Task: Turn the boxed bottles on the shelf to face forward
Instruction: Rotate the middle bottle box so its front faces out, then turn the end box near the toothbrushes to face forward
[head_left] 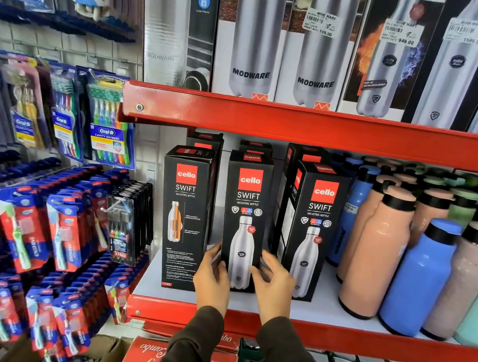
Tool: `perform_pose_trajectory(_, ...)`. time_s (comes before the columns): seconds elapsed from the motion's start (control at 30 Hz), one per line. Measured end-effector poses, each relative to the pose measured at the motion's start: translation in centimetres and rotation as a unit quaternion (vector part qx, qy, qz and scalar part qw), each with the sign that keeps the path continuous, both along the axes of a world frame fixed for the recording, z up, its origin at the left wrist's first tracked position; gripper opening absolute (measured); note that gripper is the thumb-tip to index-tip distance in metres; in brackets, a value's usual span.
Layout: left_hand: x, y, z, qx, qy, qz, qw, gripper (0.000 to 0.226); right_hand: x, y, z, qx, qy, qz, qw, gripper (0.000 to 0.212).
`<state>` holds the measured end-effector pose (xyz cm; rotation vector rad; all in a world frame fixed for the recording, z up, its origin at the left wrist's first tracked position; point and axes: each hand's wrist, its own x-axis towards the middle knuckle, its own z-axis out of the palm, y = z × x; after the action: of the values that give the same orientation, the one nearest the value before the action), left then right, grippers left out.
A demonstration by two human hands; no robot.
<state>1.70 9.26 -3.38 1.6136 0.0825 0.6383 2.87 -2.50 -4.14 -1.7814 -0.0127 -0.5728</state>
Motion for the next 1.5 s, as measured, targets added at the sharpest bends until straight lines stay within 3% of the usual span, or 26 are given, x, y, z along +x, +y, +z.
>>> perform_pose_trajectory(0.4, 0.1, 0.0, -0.1, 0.016, 0.005, -0.02, 1.0, 0.041, 0.1, 0.1, -0.5, 0.004, 0.004, -0.011, 1.0, 0.046)
perform_pose_trajectory(0.6, -0.6, 0.6, 0.0, 0.054, 0.003, -0.057, 0.997, 0.042, -1.0, 0.4, -0.6, -0.02, -0.038, -0.039, 0.998, 0.043)
perform_pose_trajectory(0.83, -2.5, 1.5, -0.1, 0.024, -0.085, -0.055, 0.995, 0.036, -4.0, 1.4, 0.5, -0.016, -0.144, -0.077, 0.986, 0.032)
perform_pose_trajectory(1.03, -3.7, 4.8, 1.7, 0.055, -0.185, 0.036, 0.981, 0.03, -4.7, 4.8, 2.0, -0.011, -0.162, -0.014, 0.987, 0.028)
perform_pose_trajectory(1.2, -2.7, 7.9, 1.8, 0.068, -0.14, 0.089, 0.984, 0.047, -3.8, 8.3, 1.9, -0.019, -0.115, 0.063, 0.991, 0.037)
perform_pose_trajectory(1.33, -1.5, 9.8, 1.4, 0.088, -0.064, 0.041, 0.993, 0.054, -2.6, 10.5, 1.6, -0.03, -0.043, 0.091, 0.994, 0.045)
perform_pose_trajectory(1.5, -0.5, 11.5, 1.2, 0.05, -0.019, -0.02, 0.998, 0.045, -1.2, 11.6, 1.6, -0.067, -0.002, 0.059, 0.996, 0.043)
